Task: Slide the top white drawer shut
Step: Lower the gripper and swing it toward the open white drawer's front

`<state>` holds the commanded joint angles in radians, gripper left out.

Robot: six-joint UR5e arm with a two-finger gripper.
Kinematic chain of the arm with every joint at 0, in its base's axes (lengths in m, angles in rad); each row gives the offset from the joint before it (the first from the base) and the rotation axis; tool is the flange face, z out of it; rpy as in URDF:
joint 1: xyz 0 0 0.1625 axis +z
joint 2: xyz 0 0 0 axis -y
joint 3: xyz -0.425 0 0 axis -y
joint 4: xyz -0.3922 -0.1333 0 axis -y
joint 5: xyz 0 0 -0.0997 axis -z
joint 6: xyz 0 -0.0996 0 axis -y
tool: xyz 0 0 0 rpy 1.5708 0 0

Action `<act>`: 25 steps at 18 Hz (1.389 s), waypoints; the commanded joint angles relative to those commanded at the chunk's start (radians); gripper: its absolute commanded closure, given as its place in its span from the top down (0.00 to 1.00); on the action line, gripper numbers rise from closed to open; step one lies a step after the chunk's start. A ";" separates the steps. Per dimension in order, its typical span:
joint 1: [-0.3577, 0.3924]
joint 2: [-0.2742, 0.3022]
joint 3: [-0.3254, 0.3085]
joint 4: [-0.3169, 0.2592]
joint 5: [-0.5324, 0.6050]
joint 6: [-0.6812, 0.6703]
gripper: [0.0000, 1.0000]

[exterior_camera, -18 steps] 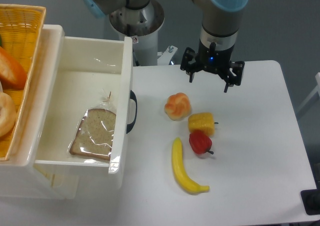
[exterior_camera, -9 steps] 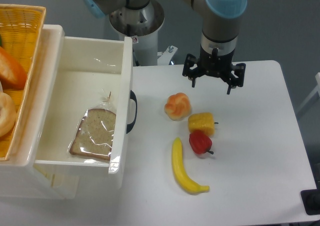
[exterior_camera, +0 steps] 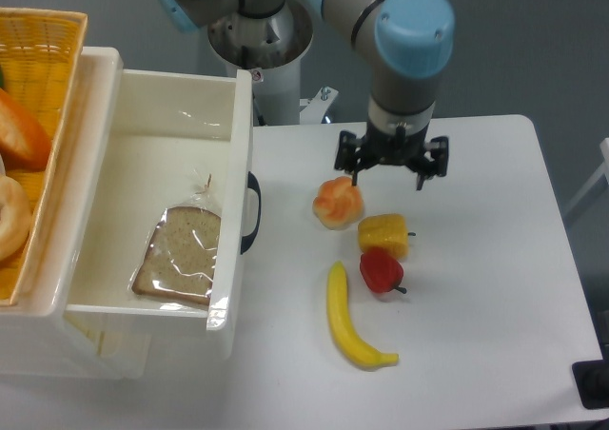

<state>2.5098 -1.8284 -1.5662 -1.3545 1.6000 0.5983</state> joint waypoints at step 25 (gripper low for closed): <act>0.001 -0.130 -0.014 -0.006 -0.247 -0.008 1.00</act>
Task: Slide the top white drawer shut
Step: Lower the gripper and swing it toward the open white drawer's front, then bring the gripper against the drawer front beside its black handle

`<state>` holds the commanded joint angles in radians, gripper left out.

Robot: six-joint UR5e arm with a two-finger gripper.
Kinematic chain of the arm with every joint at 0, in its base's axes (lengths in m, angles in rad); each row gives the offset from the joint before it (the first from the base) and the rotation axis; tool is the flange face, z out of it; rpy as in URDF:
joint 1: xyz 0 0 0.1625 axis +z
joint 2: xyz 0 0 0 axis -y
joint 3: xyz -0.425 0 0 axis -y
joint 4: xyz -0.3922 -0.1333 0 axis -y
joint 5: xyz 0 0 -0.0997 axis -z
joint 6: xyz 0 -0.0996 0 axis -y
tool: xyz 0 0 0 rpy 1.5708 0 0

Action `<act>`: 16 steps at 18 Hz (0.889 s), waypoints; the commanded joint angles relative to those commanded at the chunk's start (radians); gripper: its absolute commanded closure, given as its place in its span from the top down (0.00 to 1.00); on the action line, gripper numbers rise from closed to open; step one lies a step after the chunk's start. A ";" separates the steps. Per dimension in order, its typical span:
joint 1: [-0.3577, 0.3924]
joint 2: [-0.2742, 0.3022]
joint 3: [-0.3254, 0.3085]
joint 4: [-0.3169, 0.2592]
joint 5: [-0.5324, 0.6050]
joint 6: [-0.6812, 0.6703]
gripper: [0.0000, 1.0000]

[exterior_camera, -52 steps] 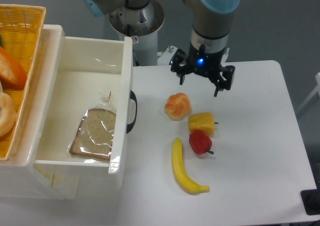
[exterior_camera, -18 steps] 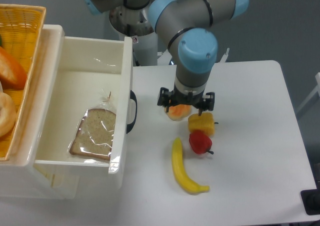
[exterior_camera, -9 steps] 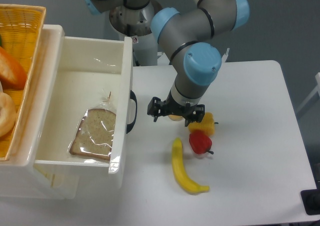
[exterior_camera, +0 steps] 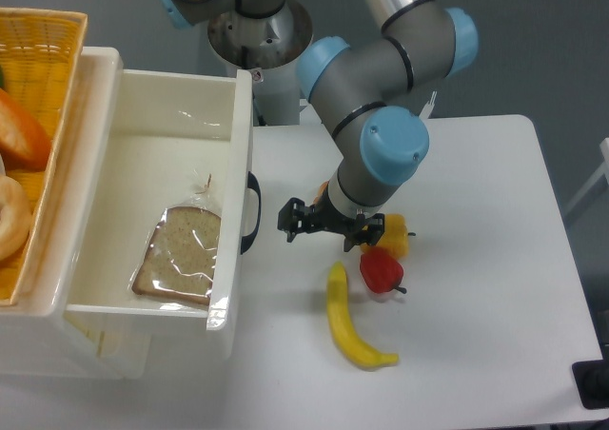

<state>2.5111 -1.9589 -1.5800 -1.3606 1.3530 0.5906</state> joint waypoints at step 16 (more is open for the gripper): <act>-0.015 0.011 -0.031 -0.005 -0.028 -0.005 1.00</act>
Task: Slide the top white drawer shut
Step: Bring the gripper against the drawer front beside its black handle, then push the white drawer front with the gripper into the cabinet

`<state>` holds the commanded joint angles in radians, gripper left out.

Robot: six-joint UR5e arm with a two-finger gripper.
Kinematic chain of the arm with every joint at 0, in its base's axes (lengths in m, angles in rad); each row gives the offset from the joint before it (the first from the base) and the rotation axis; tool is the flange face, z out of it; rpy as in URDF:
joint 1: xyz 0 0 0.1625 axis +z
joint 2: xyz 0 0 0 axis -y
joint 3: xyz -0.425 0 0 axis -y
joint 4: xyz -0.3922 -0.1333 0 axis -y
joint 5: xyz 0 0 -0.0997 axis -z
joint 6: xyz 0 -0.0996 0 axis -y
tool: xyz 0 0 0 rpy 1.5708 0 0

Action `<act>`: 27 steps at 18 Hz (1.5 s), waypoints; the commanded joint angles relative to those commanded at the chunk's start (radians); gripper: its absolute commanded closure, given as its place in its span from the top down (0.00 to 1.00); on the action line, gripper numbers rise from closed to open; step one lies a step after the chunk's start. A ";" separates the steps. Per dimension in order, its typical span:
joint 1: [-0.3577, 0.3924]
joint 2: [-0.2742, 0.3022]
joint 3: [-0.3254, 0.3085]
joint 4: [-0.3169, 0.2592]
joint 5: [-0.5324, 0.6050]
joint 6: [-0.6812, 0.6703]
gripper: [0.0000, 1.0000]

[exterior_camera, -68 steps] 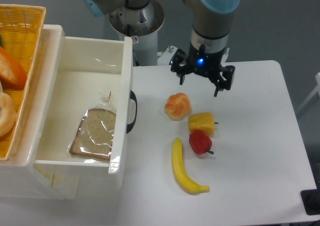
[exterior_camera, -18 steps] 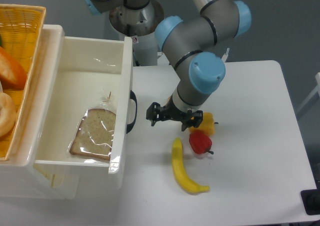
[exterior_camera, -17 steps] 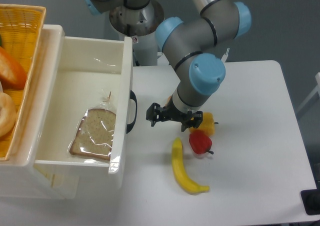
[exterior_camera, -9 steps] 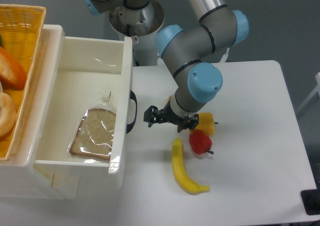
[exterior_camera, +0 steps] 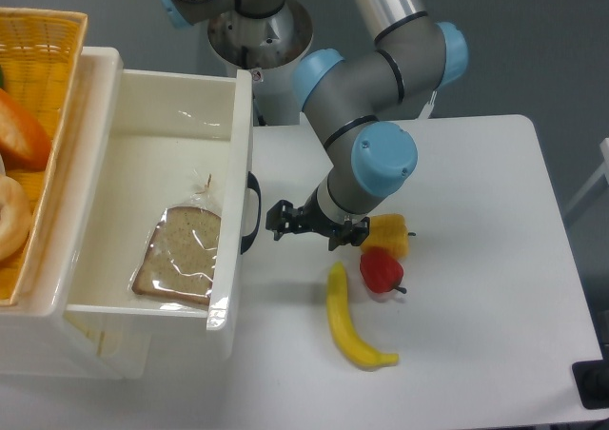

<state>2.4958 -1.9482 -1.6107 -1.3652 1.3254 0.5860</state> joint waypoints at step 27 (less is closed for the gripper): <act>-0.090 0.018 -0.002 -0.014 -0.029 0.006 1.00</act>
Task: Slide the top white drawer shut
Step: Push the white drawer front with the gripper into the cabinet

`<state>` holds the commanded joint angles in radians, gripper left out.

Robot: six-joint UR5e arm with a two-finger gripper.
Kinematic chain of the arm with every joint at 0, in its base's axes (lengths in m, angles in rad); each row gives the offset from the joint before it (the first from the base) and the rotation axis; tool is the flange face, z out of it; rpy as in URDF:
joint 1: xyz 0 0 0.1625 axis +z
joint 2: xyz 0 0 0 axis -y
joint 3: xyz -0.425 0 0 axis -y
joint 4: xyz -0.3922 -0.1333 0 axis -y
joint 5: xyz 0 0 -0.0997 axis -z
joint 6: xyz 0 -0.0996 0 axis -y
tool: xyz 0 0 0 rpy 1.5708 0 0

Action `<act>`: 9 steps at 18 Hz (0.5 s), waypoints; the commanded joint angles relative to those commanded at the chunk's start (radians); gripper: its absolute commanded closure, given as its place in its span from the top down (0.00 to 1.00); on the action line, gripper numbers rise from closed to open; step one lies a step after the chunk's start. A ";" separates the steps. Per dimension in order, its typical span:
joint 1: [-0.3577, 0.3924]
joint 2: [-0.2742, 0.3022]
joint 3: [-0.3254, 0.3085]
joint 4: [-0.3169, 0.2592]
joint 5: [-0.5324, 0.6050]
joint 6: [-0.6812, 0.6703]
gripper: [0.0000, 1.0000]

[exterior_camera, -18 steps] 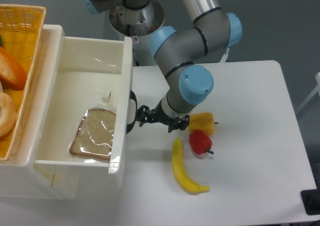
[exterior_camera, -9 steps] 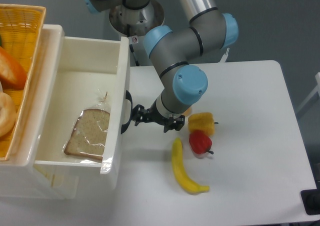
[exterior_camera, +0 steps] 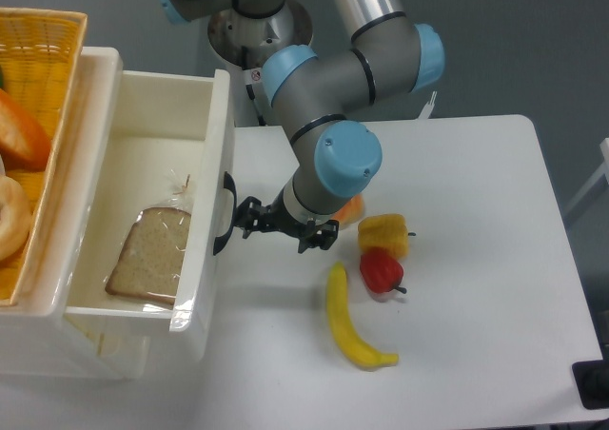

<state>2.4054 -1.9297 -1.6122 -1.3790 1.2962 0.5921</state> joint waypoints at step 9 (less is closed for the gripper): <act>-0.026 0.020 -0.008 0.000 -0.012 -0.002 1.00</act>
<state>2.3792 -1.9098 -1.6199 -1.3790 1.2840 0.5906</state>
